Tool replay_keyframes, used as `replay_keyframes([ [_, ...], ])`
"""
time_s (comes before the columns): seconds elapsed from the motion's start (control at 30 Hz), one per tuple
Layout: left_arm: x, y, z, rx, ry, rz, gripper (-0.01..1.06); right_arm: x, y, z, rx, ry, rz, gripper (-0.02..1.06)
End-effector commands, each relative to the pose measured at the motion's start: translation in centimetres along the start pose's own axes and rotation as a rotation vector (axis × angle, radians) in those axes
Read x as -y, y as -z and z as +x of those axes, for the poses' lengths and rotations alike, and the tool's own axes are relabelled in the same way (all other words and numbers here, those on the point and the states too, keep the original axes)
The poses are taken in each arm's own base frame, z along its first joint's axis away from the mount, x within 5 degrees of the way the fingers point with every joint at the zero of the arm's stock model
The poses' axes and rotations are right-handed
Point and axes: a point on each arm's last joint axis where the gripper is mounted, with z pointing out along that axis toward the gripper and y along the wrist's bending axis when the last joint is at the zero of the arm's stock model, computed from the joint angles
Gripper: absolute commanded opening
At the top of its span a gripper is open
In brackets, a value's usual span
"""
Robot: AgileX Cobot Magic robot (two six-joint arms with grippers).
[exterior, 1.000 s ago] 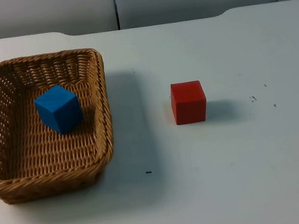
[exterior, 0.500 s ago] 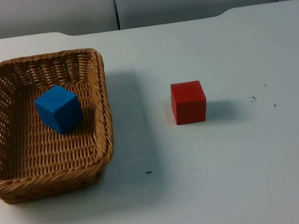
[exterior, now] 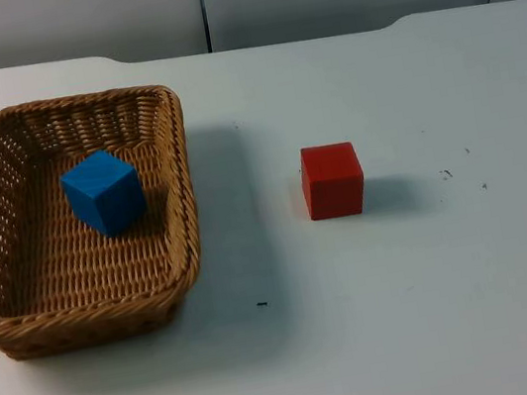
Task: Pick up the basket with the left hand and place the blue cube into the basket with the right hand.
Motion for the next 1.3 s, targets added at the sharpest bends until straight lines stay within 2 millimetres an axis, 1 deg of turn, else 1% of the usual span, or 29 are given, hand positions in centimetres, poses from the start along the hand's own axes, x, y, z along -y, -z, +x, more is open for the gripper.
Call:
replay_keyframes([
  [0.0, -0.02, -0.01, 0.03, 0.008, 0.007, 0.002, 0.96, -0.04, -0.07, 0.05, 0.007, -0.004, 0.011, 1.05],
  [0.17, -0.02, -0.01, 0.03, 0.008, 0.007, 0.002, 0.96, -0.19, -0.05, 0.08, 0.007, -0.011, 0.025, 1.05],
  [0.63, -0.02, -0.01, 0.03, 0.008, 0.007, 0.002, 0.96, -0.69, -0.05, 0.12, 0.004, 0.045, -0.024, 1.05],
  [0.8, -0.02, -0.01, 0.03, 0.008, 0.007, 0.002, 0.96, -0.7, -0.05, 0.12, 0.004, 0.041, -0.016, 1.05],
  [0.93, -0.02, -0.01, 0.03, 0.009, 0.007, 0.002, 0.96, -0.73, -0.05, 0.12, 0.005, 0.021, 0.023, 1.05],
  [1.27, -0.02, -0.01, 0.03, 0.009, 0.007, 0.002, 0.96, -0.73, -0.05, 0.1, 0.007, 0.02, 0.024, 1.05],
])
